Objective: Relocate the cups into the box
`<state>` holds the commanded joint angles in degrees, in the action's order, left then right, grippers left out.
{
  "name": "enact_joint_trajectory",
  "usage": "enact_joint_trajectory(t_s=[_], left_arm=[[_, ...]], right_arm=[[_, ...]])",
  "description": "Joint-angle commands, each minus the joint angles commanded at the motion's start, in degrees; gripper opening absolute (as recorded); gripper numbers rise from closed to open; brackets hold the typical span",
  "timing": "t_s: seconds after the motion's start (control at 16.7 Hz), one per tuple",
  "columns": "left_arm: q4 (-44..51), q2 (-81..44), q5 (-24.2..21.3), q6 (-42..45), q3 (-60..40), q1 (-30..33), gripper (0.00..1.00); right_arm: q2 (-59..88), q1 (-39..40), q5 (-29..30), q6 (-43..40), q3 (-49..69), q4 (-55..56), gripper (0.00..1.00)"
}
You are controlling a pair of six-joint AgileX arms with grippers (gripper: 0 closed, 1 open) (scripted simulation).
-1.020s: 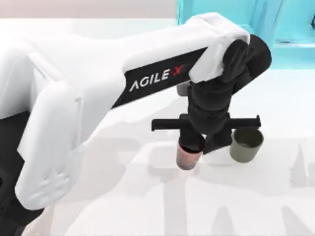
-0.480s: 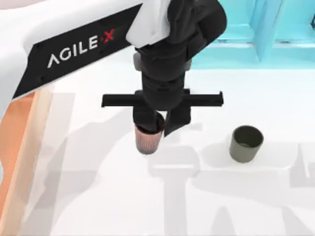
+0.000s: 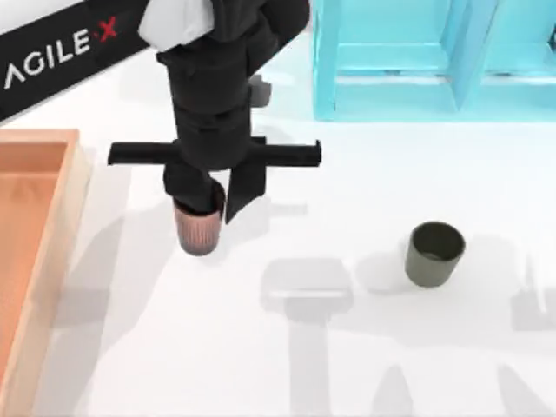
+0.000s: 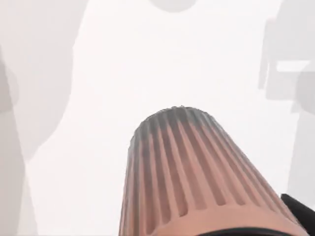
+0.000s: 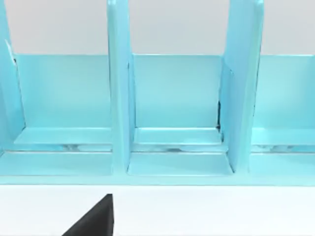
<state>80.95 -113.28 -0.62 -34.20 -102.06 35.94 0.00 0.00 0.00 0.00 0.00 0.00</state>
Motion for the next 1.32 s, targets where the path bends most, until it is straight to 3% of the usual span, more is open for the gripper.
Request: enact_joint_trajectory(t_s=[0.54, 0.72, 0.9, 1.32], left_arm=[[3.16, 20.68, -3.20, 41.92, 17.20, -42.66, 0.00], [4.05, 26.52, -3.67, 51.76, 22.90, -52.46, 0.00], [4.37, 29.76, -3.76, 56.17, 26.14, -56.81, 0.00], [3.32, 29.65, -3.62, 56.49, 27.10, -56.96, 0.00]], right_arm=[[0.00, 0.00, 0.00, 0.00, 0.00, 0.00, 1.00], [0.00, 0.00, 0.00, 0.00, 0.00, 0.00, 1.00], [0.00, 0.00, 0.00, 0.00, 0.00, 0.00, 1.00], [0.00, 0.00, 0.00, 0.00, 0.00, 0.00, 1.00]])
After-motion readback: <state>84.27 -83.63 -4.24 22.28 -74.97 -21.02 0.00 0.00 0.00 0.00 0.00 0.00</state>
